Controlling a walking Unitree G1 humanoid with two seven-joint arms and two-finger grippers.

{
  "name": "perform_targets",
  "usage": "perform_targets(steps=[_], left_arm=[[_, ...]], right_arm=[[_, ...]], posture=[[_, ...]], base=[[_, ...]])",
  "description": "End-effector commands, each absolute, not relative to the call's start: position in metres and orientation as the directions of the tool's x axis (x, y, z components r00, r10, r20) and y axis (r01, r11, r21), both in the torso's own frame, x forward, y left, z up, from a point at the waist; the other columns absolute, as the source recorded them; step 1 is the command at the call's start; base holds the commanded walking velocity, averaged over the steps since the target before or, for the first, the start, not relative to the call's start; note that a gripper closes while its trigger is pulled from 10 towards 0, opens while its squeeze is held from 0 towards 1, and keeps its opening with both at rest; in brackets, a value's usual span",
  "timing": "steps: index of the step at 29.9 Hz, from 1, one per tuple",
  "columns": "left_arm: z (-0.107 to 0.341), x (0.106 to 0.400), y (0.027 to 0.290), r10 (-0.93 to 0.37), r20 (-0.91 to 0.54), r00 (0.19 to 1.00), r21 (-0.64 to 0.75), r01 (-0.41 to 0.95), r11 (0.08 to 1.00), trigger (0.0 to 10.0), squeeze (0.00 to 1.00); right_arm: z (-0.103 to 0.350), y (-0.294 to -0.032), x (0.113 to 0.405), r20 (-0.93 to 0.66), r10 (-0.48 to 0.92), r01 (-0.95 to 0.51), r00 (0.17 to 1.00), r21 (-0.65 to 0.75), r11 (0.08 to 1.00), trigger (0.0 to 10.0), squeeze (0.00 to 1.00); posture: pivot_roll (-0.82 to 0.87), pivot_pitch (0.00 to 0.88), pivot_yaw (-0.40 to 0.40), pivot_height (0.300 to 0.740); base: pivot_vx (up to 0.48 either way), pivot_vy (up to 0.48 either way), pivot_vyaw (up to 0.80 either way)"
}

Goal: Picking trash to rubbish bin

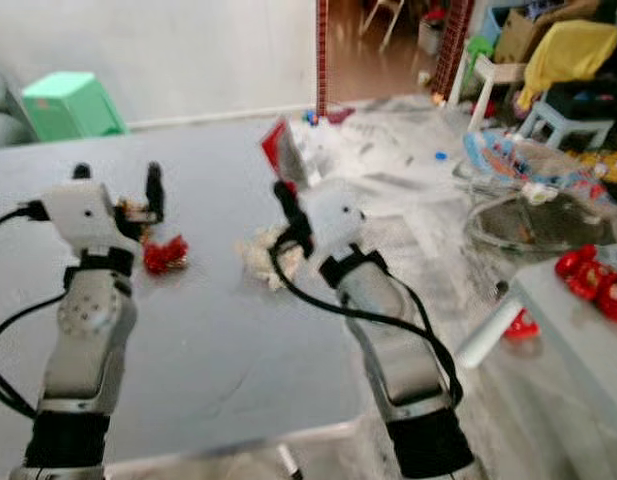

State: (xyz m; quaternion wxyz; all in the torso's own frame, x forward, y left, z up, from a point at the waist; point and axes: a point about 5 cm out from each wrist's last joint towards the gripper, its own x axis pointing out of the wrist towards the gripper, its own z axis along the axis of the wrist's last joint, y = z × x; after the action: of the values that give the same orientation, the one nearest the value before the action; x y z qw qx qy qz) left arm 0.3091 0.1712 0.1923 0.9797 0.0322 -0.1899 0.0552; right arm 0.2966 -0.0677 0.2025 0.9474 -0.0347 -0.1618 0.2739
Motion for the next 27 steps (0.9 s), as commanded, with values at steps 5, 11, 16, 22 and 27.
perform_targets(steps=[5,11,16,22,27], left_arm=[[0.183,0.315,0.18,0.147,0.313,0.938,0.05,-0.17,0.984,10.0,0.0],[0.16,0.328,0.18,0.149,0.177,0.973,0.043,-0.158,0.986,10.0,0.0],[0.146,0.341,0.179,0.131,0.082,0.988,0.057,-0.136,0.989,10.0,0.0],[0.123,0.356,0.173,0.09,-0.092,0.992,0.072,-0.083,0.994,10.0,0.0],[0.113,0.36,0.169,0.077,-0.159,0.984,0.077,-0.065,0.995,10.0,0.0]], right_arm=[[0.208,-0.058,0.293,0.304,0.562,-0.539,0.77,-0.163,0.827,0.0,0.0],[0.206,-0.057,0.291,0.293,0.569,-0.549,0.768,-0.158,0.821,0.0,0.0],[0.204,-0.056,0.287,0.267,0.592,-0.573,0.76,-0.152,0.805,0.0,0.0],[0.198,-0.056,0.28,0.207,0.642,-0.629,0.738,-0.133,0.766,0.0,0.0],[0.195,-0.058,0.277,0.176,0.664,-0.65,0.727,-0.134,0.748,0.0,0.0]], posture=[[-0.06,0.02,0.023,0.74],[-0.07,0.035,0.024,0.74],[-0.09,0.047,0.03,0.74],[-0.11,0.062,0.037,0.74],[-0.12,0.066,0.039,0.74]], base=[[0.0,0.0,0.0],[0.0,0.0,0.0],[0.0,0.0,0.0],[0.0,0.0,0.0],[0.0,0.0,0.0]])
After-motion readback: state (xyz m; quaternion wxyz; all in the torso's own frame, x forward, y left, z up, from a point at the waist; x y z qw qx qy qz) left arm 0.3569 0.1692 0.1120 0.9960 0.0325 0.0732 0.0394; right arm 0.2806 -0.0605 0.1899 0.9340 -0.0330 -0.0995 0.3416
